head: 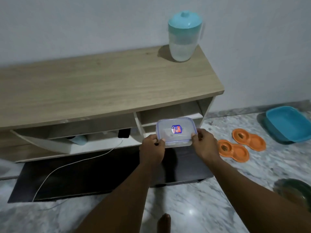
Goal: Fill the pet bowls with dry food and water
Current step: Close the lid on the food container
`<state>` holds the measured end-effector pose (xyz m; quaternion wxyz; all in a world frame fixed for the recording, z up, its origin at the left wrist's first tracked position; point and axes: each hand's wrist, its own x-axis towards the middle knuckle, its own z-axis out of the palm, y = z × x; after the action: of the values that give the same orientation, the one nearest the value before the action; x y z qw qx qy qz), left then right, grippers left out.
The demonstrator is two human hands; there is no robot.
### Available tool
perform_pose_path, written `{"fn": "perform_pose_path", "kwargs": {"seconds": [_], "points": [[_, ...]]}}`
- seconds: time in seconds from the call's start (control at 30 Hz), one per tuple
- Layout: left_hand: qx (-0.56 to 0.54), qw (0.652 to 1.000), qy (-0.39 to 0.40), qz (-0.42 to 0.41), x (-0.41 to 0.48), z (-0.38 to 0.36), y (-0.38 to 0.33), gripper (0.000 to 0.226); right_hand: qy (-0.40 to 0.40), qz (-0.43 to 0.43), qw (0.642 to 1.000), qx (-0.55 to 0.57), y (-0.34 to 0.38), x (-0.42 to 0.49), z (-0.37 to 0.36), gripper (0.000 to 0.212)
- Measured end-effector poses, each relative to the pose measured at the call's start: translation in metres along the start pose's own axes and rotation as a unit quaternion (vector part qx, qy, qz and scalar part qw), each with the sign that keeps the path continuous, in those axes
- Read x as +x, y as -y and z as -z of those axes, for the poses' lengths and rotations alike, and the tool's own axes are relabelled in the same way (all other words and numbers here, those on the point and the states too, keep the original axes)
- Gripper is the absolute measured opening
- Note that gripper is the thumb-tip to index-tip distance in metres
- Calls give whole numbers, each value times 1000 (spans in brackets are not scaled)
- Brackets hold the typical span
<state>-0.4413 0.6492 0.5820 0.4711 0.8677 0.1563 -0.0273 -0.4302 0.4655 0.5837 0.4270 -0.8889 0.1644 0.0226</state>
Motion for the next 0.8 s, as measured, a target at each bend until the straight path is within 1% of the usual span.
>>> {"fn": "perform_pose_path", "kwargs": {"seconds": [0.07, 0.17, 0.33, 0.43, 0.53, 0.6, 0.67, 0.73, 0.77, 0.8], "points": [[2, 1000, -24, -11, 29, -16, 10, 20, -15, 15, 1000, 1, -7, 32, -21, 29], [-7, 998, -54, -27, 73, -39, 26, 32, -38, 39, 999, 1, -16, 77, -47, 28], [-21, 997, -65, -38, 116, -65, 46, 47, -45, 60, 997, 7, -30, 125, -76, 31], [-2, 996, -80, -27, 136, -71, 56, 44, -41, 71, 996, 21, -36, 138, -90, 33], [-2, 997, -69, -40, 149, -75, 62, 41, -46, 84, 995, 29, -40, 147, -100, 36], [-5, 996, -78, -36, 155, -77, 64, 44, -55, 89, 994, 14, -40, 154, -102, 40], [-9, 994, -94, -47, 157, -80, 62, 38, -58, 89, 994, -6, -41, 162, -104, 40], [41, 990, -111, -73, 148, -83, 62, 31, -72, 112, 991, -21, -45, 163, -106, 41], [91, 982, -130, -101, 141, -85, 65, 34, -96, 143, 984, -39, -49, 159, -108, 43], [150, 966, -152, -146, 133, -86, 68, 39, -126, 185, 972, -75, -56, 153, -109, 44]]}}
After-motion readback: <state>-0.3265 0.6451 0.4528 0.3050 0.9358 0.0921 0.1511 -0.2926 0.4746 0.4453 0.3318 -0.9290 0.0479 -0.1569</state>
